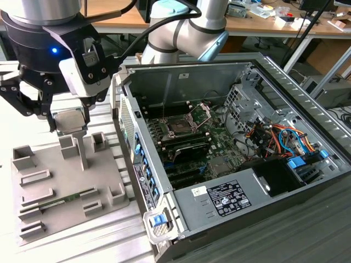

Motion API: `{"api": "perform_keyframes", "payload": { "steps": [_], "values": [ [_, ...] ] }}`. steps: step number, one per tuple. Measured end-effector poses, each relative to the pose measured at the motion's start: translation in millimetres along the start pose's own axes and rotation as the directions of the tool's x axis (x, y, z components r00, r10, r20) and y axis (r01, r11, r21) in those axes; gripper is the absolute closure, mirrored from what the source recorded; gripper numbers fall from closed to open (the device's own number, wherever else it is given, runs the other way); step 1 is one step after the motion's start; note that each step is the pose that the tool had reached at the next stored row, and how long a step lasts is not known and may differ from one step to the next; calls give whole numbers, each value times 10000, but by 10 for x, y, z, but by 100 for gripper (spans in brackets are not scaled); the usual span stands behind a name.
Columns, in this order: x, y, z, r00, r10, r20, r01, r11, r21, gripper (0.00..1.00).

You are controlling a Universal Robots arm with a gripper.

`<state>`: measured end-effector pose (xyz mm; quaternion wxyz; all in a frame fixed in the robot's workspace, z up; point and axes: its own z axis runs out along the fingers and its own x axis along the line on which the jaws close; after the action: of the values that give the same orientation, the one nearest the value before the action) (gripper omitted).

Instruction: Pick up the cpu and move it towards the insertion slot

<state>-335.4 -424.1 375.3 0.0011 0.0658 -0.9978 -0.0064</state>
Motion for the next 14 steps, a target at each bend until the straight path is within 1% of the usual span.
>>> {"api": "perform_keyframes", "payload": {
  "steps": [2, 14],
  "values": [
    [-22, -3, 0, 10000, 0, -1, 0, 10000, 1, 45],
    [-96, -13, -1, 10000, 0, -1, 0, 10000, 0, 45]
  ]
}}
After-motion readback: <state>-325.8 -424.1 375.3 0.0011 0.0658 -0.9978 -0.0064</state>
